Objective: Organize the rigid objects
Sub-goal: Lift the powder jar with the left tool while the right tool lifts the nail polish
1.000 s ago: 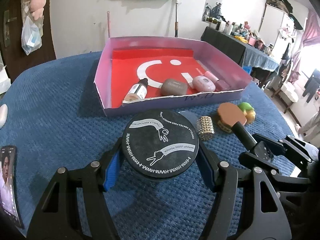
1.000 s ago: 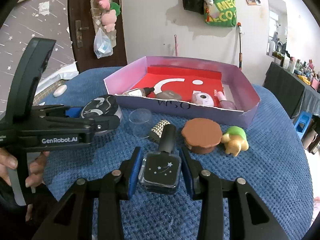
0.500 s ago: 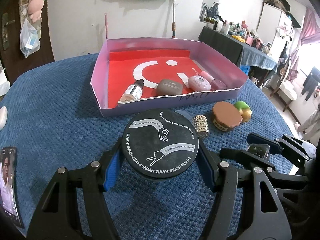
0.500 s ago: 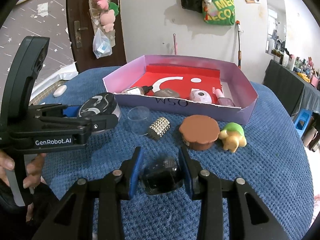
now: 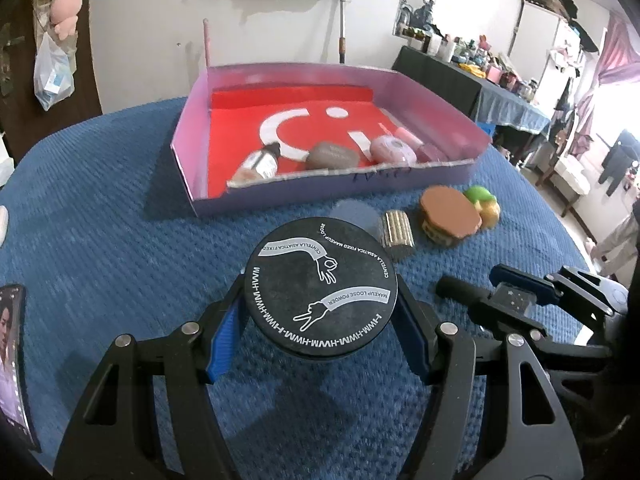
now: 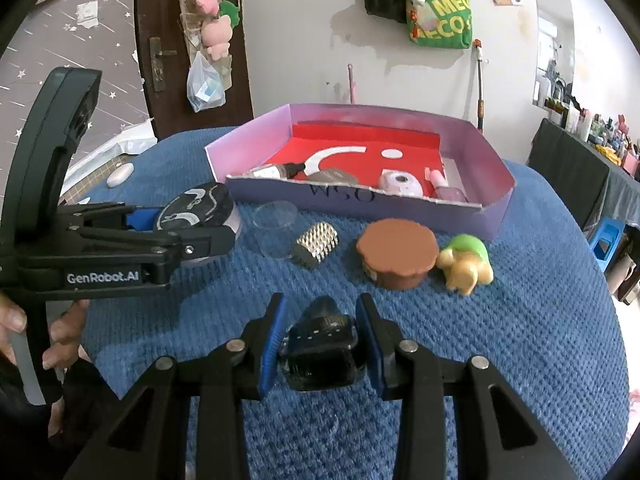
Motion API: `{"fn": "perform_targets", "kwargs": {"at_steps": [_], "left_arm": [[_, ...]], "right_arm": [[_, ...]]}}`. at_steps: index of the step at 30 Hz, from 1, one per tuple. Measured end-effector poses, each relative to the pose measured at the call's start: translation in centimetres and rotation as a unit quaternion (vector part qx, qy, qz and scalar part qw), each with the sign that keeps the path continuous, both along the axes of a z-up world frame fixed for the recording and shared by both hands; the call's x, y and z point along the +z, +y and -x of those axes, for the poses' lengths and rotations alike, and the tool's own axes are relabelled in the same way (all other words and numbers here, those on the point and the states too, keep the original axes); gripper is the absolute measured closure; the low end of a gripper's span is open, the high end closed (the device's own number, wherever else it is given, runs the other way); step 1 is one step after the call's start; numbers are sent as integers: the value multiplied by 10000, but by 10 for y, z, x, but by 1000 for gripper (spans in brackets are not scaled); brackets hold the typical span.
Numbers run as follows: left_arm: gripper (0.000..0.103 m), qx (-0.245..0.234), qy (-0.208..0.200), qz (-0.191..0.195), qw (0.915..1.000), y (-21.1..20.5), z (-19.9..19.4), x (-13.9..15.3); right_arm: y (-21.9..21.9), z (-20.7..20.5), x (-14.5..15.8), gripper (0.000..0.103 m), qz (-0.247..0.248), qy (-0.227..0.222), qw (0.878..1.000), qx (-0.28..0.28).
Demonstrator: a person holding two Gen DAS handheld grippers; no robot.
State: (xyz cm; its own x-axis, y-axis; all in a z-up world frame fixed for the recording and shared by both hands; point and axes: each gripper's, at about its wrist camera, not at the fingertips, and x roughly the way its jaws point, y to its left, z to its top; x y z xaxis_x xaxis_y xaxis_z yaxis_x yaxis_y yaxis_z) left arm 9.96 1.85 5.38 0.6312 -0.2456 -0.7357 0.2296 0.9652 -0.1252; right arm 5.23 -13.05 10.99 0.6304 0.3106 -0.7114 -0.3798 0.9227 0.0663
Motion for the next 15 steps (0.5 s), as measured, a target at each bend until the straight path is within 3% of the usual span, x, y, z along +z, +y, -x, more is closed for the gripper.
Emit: {"fn": "perform_targets", "kwargs": {"at_steps": [5, 15], "left_arm": [[38, -149, 181, -26, 9997, -3, 12, -13], [38, -255, 234, -128, 9993, -7, 23, -23]], "right_arm": [[-8, 1, -17, 66, -16, 220, 9997, -73], [-13, 7, -20, 65, -148, 120, 9998, -75]]}}
